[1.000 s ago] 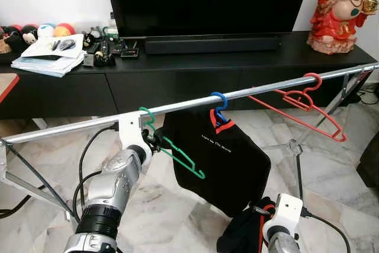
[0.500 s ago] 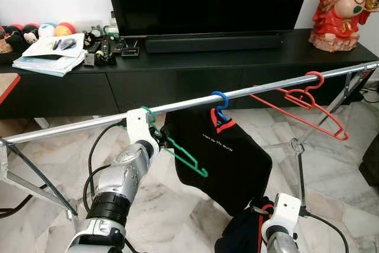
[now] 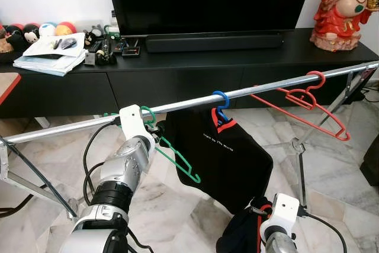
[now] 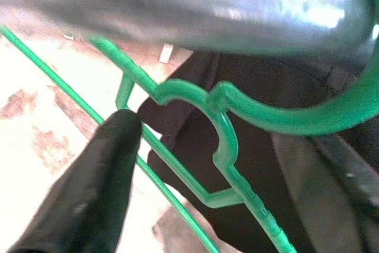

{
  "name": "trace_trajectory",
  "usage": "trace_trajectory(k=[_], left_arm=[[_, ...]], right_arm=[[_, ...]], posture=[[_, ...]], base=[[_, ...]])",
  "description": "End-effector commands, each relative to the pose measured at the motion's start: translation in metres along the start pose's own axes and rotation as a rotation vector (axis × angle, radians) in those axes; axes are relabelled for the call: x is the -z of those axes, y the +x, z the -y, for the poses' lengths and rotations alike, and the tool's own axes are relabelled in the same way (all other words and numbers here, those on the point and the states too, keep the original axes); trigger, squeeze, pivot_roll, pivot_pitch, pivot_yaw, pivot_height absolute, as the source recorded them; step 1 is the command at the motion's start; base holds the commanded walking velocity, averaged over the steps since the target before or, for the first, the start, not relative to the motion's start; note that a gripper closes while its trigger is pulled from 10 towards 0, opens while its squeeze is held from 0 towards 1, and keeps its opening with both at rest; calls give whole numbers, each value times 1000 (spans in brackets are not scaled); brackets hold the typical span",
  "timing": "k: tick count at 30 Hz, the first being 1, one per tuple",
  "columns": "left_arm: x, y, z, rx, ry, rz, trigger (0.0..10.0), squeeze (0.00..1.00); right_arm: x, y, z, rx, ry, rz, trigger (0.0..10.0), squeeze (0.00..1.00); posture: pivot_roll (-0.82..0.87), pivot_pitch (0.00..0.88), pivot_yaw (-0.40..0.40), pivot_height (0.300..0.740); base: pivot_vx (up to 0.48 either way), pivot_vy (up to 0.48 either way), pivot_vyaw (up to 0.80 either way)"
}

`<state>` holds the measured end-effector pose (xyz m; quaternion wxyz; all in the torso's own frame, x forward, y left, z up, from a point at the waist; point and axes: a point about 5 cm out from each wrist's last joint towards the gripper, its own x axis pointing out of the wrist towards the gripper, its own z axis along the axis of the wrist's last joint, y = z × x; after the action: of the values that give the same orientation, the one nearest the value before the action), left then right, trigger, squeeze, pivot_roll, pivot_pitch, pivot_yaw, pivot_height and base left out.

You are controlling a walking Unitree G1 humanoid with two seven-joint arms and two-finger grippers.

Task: Hang hanger

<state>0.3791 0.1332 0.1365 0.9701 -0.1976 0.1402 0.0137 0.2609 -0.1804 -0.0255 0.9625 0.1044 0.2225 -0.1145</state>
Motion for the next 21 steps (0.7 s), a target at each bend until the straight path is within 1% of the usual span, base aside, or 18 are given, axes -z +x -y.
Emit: trace_trajectory(k=[1, 4, 8, 11, 12, 13, 14, 16, 21], left_arm=[[-3, 2, 5, 6, -13, 4, 10000, 1000], [-2, 2, 6, 5, -1, -3, 10000, 1000], [2, 2, 1, -22, 13, -27, 10000, 1000], [3, 3, 0, -26, 23, -30, 10000, 1000], [5, 2, 1, -16, 25, -45, 10000, 667], [6, 2, 1, -12, 29, -56, 10000, 0], [10, 2, 1, -10, 47, -82, 10000, 0], [14, 1, 0, -18, 64, -105, 10000, 0], [19, 1, -4, -36, 83, -127, 10000, 0]], right_arm=[[-1, 1, -3, -6, -4, -8, 10000, 0], [-1, 1, -3, -6, -4, -8, 10000, 0], [1, 1, -3, -9, -4, -13, 10000, 0], [1, 0, -4, -11, -5, -16, 10000, 0], [2, 0, -4, -14, -5, -18, 10000, 0], [2, 0, -4, -14, -5, -19, 10000, 0], [2, 0, -5, -15, -5, -20, 10000, 0], [2, 0, -5, -16, -5, -21, 10000, 0], [2, 0, -5, -15, -3, -21, 10000, 0]], posture=[[46, 93, 37, 740], [48, 92, 37, 740], [50, 92, 38, 740], [54, 92, 39, 740], [53, 92, 39, 740], [54, 92, 39, 740], [54, 91, 40, 740], [53, 90, 41, 740], [51, 90, 42, 740]], base=[[0, 0, 0], [0, 0, 0], [0, 0, 0], [0, 0, 0], [0, 0, 0], [0, 0, 0], [0, 0, 0], [0, 0, 0], [0, 0, 0]])
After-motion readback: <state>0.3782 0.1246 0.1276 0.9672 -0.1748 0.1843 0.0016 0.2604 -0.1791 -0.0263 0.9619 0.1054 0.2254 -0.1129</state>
